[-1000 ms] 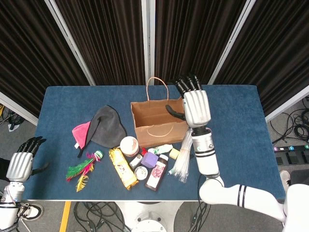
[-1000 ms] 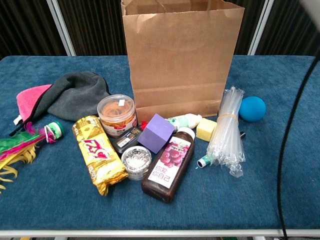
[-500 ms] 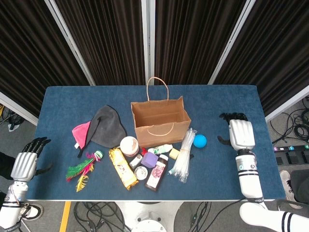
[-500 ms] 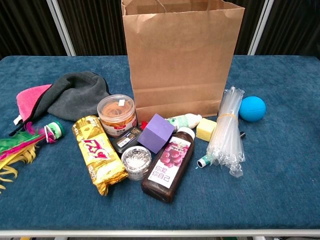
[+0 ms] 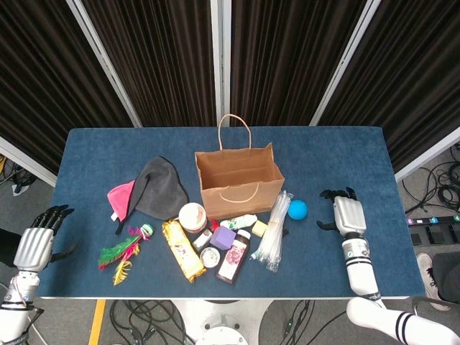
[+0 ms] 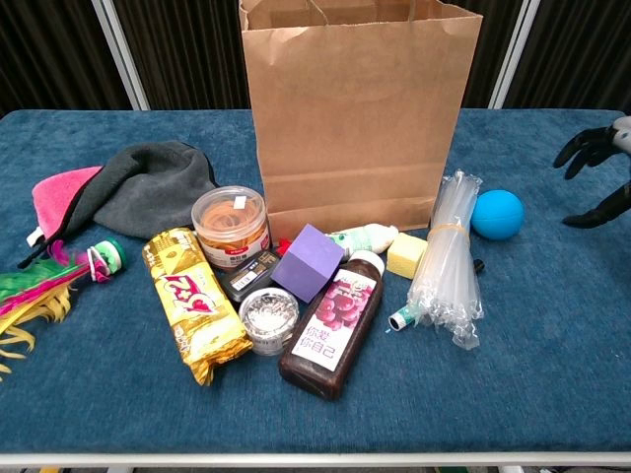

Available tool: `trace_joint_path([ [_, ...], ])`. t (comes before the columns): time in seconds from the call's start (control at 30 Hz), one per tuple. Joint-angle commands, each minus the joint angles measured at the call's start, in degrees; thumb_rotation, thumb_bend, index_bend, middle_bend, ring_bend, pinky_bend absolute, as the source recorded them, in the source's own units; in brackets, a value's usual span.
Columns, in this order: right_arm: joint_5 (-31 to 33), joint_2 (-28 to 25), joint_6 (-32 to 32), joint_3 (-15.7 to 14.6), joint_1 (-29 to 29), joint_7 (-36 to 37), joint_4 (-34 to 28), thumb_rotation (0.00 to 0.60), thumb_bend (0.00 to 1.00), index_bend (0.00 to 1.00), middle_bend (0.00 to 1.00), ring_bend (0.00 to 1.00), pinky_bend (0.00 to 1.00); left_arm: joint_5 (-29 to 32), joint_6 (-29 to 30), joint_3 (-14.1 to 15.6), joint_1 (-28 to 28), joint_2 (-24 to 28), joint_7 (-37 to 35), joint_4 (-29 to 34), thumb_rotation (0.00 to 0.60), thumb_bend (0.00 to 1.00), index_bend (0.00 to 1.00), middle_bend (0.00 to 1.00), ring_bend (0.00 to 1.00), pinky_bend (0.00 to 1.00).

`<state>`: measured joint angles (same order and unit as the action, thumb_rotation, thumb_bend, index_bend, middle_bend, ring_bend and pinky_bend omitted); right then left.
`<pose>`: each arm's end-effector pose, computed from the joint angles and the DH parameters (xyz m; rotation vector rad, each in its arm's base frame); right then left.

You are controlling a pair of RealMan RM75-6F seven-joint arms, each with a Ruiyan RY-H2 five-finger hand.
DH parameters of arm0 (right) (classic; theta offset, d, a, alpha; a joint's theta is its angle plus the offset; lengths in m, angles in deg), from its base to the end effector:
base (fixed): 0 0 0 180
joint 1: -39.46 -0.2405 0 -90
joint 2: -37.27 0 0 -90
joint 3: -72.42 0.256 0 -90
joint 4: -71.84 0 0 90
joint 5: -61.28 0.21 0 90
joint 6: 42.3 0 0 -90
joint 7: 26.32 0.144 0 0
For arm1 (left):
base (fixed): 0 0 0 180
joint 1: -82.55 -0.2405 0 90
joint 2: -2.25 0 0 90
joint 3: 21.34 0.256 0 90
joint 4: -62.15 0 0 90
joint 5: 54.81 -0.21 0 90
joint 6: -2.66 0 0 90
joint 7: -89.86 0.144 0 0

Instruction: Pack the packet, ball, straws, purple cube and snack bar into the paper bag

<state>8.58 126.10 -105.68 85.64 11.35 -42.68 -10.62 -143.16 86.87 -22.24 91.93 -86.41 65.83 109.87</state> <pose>-0.2547 -0.3170 0.0165 1.3596 -1.2327 0.8185 -0.3845 0.2112 0.0891 -1.4271 -0.9307 -0.9949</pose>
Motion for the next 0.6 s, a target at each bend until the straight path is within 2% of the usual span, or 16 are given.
trace_joint_path([
  [0.03, -0.9, 1.7, 0.9, 0.2, -0.6, 1.5, 1.5, 0.6, 0.03, 0.29, 0.3, 0.17, 0.06, 0.0, -0.1, 0.0, 0.0, 0.0, 0.0, -0.1, 0.6, 0.26, 0.24, 0.24, 0.15, 0.21],
  [0.6, 0.5, 6.3, 5.3, 0.8, -2.5, 3.4, 7.1, 0.6, 0.01, 0.27, 0.26, 0.13, 0.02, 0.9, -0.5, -0.4, -0.3, -0.5, -1.4, -2.2, 0.6, 0.26, 0.24, 0.24, 0.15, 0.21],
])
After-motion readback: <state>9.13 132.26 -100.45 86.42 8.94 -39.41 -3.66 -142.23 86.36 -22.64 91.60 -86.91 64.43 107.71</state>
